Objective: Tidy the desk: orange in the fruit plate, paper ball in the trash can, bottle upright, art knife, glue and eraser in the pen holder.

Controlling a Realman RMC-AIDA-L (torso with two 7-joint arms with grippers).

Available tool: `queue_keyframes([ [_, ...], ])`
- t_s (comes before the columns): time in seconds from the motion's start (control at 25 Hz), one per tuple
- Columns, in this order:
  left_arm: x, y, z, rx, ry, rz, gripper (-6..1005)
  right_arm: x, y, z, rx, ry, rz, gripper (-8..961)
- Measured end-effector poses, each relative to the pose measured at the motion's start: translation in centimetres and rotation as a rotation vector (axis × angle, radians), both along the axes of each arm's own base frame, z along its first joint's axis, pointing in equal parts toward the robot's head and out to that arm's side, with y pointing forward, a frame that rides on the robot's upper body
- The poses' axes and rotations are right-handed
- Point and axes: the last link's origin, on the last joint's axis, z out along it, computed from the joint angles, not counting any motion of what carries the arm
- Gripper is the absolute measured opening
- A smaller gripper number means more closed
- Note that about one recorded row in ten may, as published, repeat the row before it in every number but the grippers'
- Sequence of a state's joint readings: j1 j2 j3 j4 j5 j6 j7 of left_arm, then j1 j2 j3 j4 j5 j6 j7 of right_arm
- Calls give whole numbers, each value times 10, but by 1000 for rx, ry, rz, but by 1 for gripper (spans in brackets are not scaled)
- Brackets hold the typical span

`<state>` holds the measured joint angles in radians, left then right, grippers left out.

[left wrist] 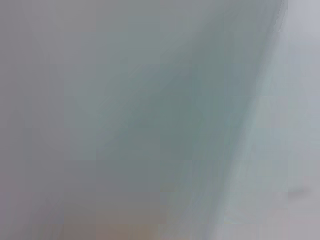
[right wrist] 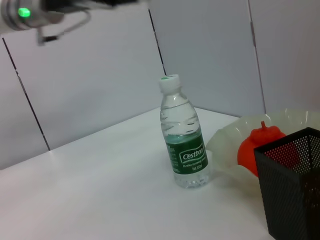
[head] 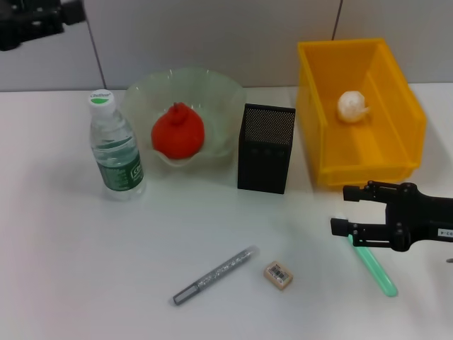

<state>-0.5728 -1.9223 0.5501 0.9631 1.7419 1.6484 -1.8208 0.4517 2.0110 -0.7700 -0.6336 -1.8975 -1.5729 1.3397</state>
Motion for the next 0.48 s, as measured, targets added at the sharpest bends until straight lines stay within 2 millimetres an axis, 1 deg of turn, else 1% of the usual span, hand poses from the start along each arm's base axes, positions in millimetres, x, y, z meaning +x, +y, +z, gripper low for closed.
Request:
queue_keyframes([
  [0.08, 1, -15, 2, -35, -74, -74, 804, -2, 2, 0, -5, 4, -1, 786],
  [0.12, 1, -15, 2, -35, -74, -74, 804, -3, 3, 0, -7, 6, -1, 786],
  [0.16, -1, -32, -4, -84, -116, -146, 804, -5, 4, -1, -10, 9, 1, 786],
  [0.2, -2, -38, -10, -109, -118, -174, 803, -7, 5, -1, -13, 13, 3, 786],
  [0.24, -5, -45, -20, -141, -115, -195, 803, -7, 5, -1, -13, 13, 3, 786],
  [0.32, -10, -52, -35, -176, -107, -213, 803, -13, 8, -3, -24, 25, 6, 786],
  [0.36, -10, -52, -35, -176, -107, -213, 803, -16, 10, -3, -29, 30, 5, 786],
  [0.4, -15, -59, -51, -206, -98, -230, 803, -20, 12, -3, -38, 39, -2, 786],
  [0.44, -15, -59, -51, -206, -98, -230, 803, -20, 12, -3, -38, 39, -2, 786],
  [0.48, -25, -68, -78, -245, -73, -261, 803, -24, 15, -2, -51, 45, -8, 786],
])
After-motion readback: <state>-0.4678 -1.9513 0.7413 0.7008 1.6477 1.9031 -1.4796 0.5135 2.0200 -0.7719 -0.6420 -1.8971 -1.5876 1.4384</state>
